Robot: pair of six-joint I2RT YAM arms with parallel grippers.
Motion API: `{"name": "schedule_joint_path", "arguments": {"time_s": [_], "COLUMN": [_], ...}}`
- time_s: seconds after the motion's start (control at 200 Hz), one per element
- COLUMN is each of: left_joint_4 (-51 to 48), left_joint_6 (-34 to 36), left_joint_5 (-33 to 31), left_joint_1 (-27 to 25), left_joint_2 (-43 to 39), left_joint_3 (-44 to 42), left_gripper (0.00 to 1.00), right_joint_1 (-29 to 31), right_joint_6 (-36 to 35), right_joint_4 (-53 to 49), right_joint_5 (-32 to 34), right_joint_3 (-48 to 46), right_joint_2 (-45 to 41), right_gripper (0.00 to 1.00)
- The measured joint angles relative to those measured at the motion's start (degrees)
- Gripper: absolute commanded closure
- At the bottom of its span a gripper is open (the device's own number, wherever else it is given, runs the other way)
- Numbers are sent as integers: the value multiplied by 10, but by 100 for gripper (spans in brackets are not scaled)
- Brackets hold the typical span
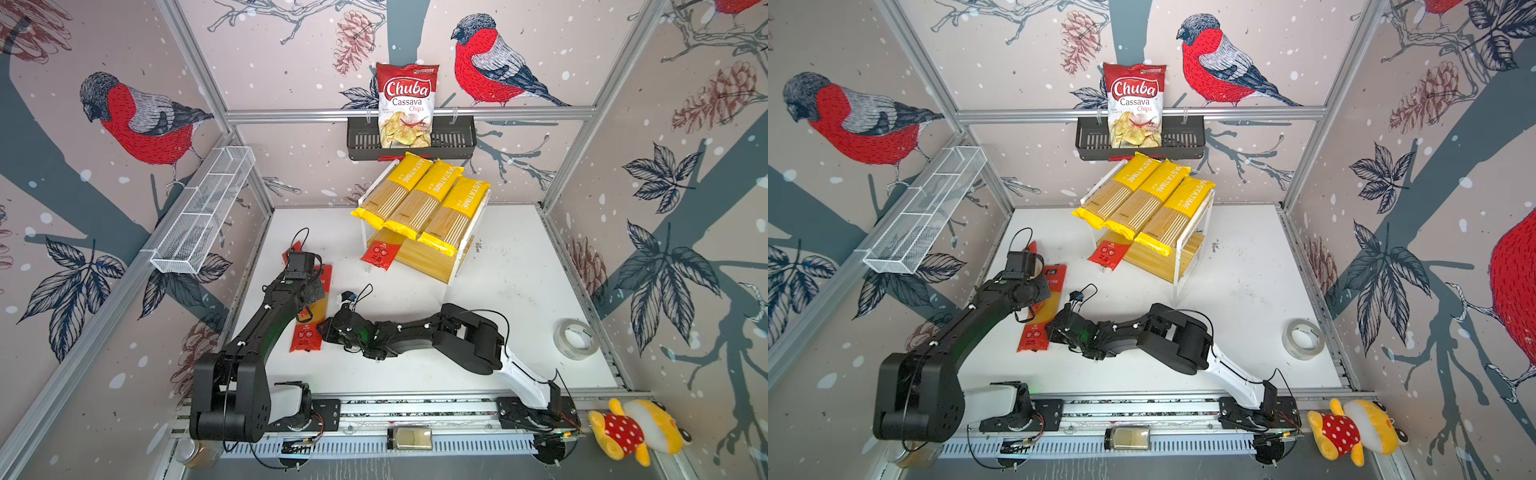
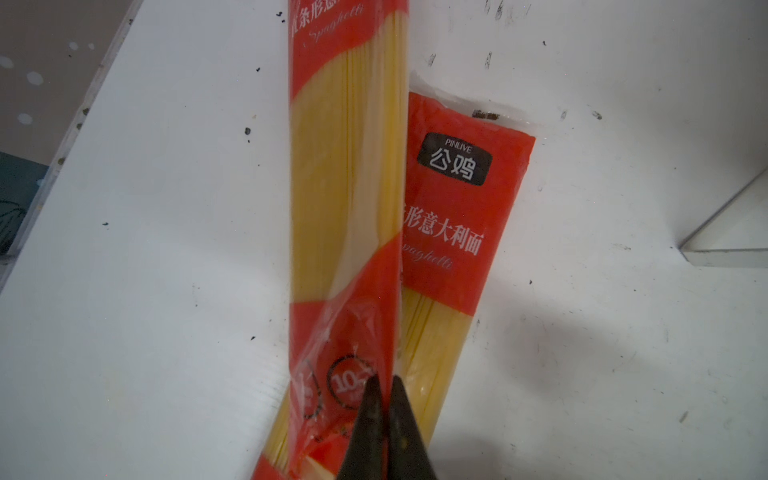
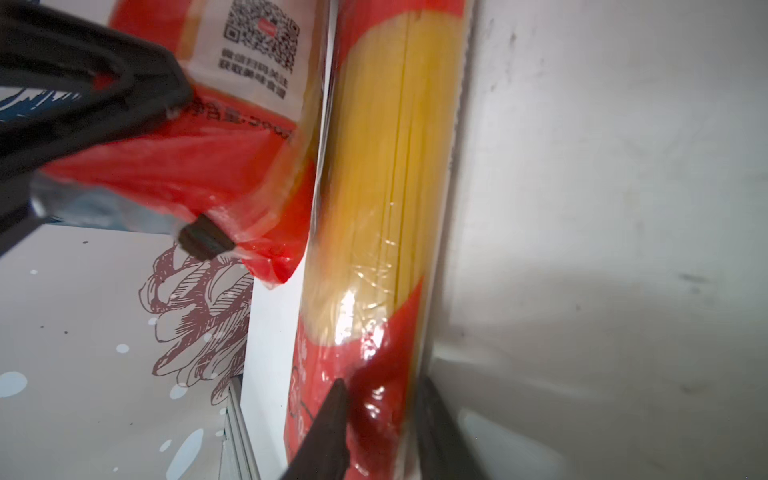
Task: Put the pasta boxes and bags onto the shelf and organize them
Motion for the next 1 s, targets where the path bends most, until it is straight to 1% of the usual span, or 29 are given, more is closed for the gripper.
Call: {"name": "schedule_joint_path", "arguments": {"time_s": [0.105, 0.305, 0.48, 0.57, 0.62, 0.72, 0.865, 0.996], "left_joint_4": [0, -1, -3, -5, -5, -5, 7, 25], "left_joint_6": [0, -2, -2, -2, -2, -2, -12, -29], "left_joint_5": [0, -1, -3, -5, -6, 4, 35, 48], "left_joint_1": [0, 0, 0, 0, 0, 0, -3, -7], "left_joint_2": [0, -3, -7, -13, -14, -14, -14, -9], "left_joint_3": [0, 3, 12, 16, 18, 19, 14, 1], "left_gripper": [100, 99, 98, 97, 95, 94, 92, 84], "right_joint_1": [-2, -5, -16, -24, -27, -30, -30, -22], "right_joint_6": [9, 10, 21, 35, 45, 64, 102, 144], "right_joint_4": [24, 51, 82, 101, 115, 132, 141, 136], "right_joint_5": [-12, -16, -19, -23, -23, -18, 18, 67], "right_joint_3": [-11, -83, -179, -244, -284, -369, -467, -521], "right_joint_2": [-1, -47, -107, -149, -175, -237, -315, -357], "right_gripper": [93, 100, 100, 100, 100, 100, 100, 100]}}
